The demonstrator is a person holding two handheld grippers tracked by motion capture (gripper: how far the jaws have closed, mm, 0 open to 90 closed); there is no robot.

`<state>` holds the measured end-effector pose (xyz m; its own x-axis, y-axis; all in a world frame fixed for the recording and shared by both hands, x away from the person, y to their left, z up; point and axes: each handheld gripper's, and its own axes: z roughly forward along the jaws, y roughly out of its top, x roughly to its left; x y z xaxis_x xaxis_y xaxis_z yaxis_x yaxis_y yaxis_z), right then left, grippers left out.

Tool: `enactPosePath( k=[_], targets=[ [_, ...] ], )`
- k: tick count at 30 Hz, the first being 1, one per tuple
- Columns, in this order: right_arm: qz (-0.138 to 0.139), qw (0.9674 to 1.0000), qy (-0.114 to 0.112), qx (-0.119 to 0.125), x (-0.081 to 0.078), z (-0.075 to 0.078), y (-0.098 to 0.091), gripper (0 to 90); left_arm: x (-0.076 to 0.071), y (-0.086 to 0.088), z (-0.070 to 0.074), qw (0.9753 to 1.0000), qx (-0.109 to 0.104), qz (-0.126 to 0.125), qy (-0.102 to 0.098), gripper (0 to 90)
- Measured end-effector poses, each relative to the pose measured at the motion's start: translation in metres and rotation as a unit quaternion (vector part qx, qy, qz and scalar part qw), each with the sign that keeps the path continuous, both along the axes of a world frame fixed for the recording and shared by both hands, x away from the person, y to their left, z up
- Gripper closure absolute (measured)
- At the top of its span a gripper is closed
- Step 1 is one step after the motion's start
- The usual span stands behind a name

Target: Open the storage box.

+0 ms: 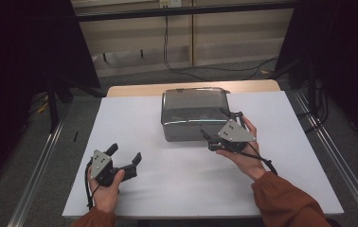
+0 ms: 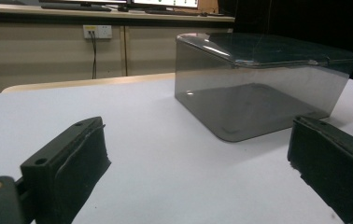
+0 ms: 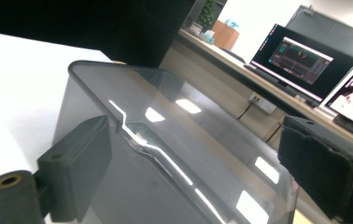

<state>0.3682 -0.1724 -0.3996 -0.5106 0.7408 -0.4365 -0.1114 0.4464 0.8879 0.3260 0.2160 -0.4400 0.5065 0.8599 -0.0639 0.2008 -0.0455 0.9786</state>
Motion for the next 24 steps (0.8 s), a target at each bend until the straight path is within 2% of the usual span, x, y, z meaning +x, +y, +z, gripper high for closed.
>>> enactPosePath(
  k=[6, 9, 12, 16, 24],
  targets=[
    [0.004, 0.9981, -0.021, -0.057, 0.002, -0.003, 0.007, 13.5, 0.000, 0.000, 0.000, 1.0000, -0.001, -0.001, 0.000, 4.4],
    [0.005, 0.9944, -0.042, -0.097, 0.002, -0.004, 0.012, 15.4, 0.000, 0.000, 0.000, 1.0000, -0.001, 0.000, 0.001, 4.5],
    [0.006, 0.9910, -0.051, -0.123, 0.002, -0.007, 0.015, 17.7, 0.000, 0.000, 0.000, 1.0000, 0.000, 0.000, 0.001, 4.4],
    [0.008, 0.9852, -0.064, -0.159, 0.003, -0.009, 0.019, 21.2, 0.000, 0.000, 0.000, 1.0000, 0.000, 0.000, 0.002, 4.5],
    [0.005, 0.9656, -0.106, -0.237, 0.003, -0.015, 0.029, 29.6, 0.000, 0.000, 0.000, 1.0000, 0.001, 0.000, 0.002, 4.5]
  ],
)
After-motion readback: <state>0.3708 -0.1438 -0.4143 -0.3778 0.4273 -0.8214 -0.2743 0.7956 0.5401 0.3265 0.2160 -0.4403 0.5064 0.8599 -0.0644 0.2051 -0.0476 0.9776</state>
